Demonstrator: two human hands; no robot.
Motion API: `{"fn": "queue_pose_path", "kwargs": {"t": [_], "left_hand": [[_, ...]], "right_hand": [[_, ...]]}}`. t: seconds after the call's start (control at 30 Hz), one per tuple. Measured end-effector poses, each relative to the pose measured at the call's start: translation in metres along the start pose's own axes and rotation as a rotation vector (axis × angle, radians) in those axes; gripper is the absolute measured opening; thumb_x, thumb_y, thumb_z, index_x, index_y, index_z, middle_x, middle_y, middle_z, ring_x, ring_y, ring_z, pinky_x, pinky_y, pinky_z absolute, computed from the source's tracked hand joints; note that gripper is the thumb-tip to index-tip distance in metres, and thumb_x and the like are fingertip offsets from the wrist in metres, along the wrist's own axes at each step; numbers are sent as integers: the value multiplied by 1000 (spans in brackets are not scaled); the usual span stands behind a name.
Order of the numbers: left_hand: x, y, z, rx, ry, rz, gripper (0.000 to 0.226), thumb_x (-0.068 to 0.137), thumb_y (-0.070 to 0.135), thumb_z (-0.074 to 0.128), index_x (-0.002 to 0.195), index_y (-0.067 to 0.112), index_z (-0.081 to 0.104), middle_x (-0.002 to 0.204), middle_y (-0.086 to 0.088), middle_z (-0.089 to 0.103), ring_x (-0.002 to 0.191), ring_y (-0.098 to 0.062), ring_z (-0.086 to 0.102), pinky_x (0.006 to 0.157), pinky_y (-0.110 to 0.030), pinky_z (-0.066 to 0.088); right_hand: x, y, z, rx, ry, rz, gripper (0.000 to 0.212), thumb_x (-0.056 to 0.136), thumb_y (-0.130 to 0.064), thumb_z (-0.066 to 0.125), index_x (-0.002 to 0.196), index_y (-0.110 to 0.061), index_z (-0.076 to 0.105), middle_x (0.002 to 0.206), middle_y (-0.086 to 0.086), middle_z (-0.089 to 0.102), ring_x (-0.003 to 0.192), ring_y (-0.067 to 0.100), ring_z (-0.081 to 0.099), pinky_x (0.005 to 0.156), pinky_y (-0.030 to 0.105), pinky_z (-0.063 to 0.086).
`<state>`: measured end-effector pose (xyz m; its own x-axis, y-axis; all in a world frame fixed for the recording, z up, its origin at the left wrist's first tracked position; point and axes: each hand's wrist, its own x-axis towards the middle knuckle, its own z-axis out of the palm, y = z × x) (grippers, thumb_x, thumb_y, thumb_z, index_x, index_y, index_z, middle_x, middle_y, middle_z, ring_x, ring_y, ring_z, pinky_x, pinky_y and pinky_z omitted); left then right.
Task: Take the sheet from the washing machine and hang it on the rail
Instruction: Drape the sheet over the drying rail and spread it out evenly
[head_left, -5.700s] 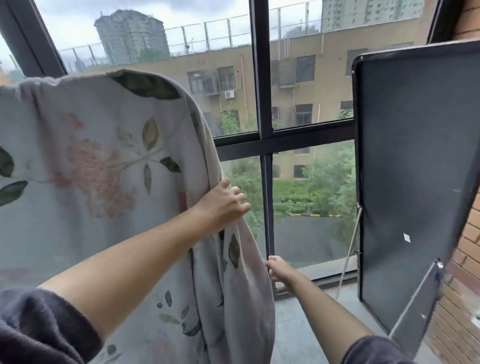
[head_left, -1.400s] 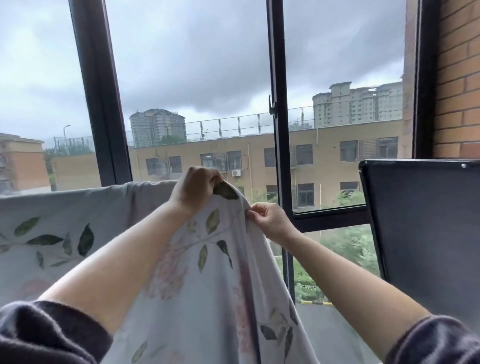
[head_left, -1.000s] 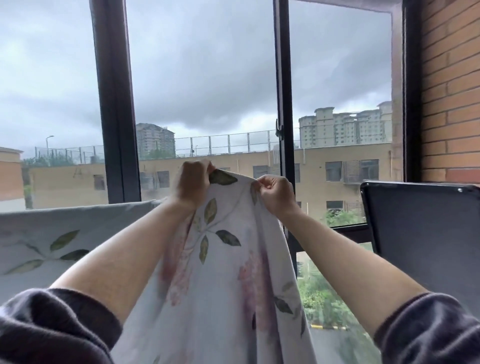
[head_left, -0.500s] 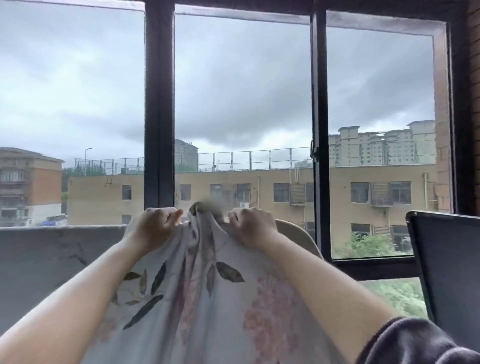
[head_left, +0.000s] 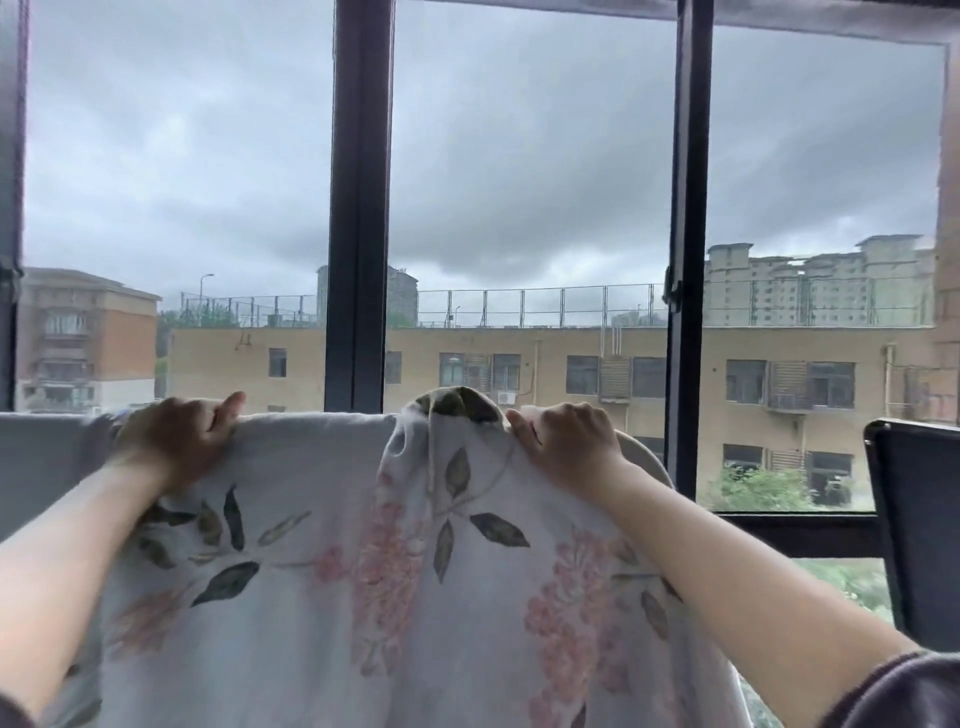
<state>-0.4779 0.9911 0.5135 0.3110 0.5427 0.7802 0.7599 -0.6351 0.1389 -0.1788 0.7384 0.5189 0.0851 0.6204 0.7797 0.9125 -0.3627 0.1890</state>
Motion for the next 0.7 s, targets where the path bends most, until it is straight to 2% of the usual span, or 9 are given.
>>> {"fn": "queue_pose_path", "kwargs": {"t": [0.1,0.17,0.27,0.37,0.43,0.5,0.6,0.7], "left_hand": [[0,-35,-10,-47,-20,-16,61,87,58,12,52,23,47,73,-27,65,74,-38,63,78,-47,48],[2,-62,-16,-60,-18,-8,62,85,58,12,52,20,47,68,-28,63,69,-38,62,76,-47,48],[13,-109,-21,-31,-35,16,70,84,55,13,70,8,64,72,-27,64,70,-35,62,77,-45,49],[17,-141,-22,47,-29,47,56,96,44,24,100,10,69,91,-26,67,85,-37,63,79,-42,47],[18,-147,-22,64,-32,69,51,98,40,25,113,13,66,99,-25,67,91,-36,63,79,-40,46],[20,-147,-21,89,-29,97,53,98,40,22,116,13,64,98,-24,67,89,-34,64,78,-38,45],[19,-147,-21,110,-28,121,53,98,39,23,109,11,66,95,-24,68,86,-34,64,76,-37,44],[18,-142,-19,83,18,124,56,97,42,25,91,9,70,91,-24,68,84,-35,64,77,-39,46]], "right_hand": [[-1,-2,-1,-8,-6,62,63,97,-49,11,99,-21,67,78,6,68,79,25,63,68,32,38],[1,-4,-3,25,-45,150,60,98,-47,12,109,-22,66,87,9,70,85,27,64,75,33,42],[6,-17,-10,88,-129,306,51,100,-43,19,120,-24,61,106,12,69,98,28,62,74,32,39],[9,-33,-15,188,-194,438,47,101,-39,24,126,-20,59,121,14,64,109,30,58,77,31,37],[8,-39,-16,268,-188,525,47,102,-37,26,127,-13,57,129,16,58,117,31,53,85,32,39],[4,-40,-16,331,-178,629,48,102,-35,26,133,-9,51,138,16,49,127,32,45,98,33,36],[-8,-33,-13,409,-125,789,48,102,-36,27,139,-10,42,146,13,40,135,32,35,108,35,27],[-29,-18,-14,462,-43,906,38,102,-28,32,128,-11,53,138,16,49,125,33,43,100,37,34]]}}
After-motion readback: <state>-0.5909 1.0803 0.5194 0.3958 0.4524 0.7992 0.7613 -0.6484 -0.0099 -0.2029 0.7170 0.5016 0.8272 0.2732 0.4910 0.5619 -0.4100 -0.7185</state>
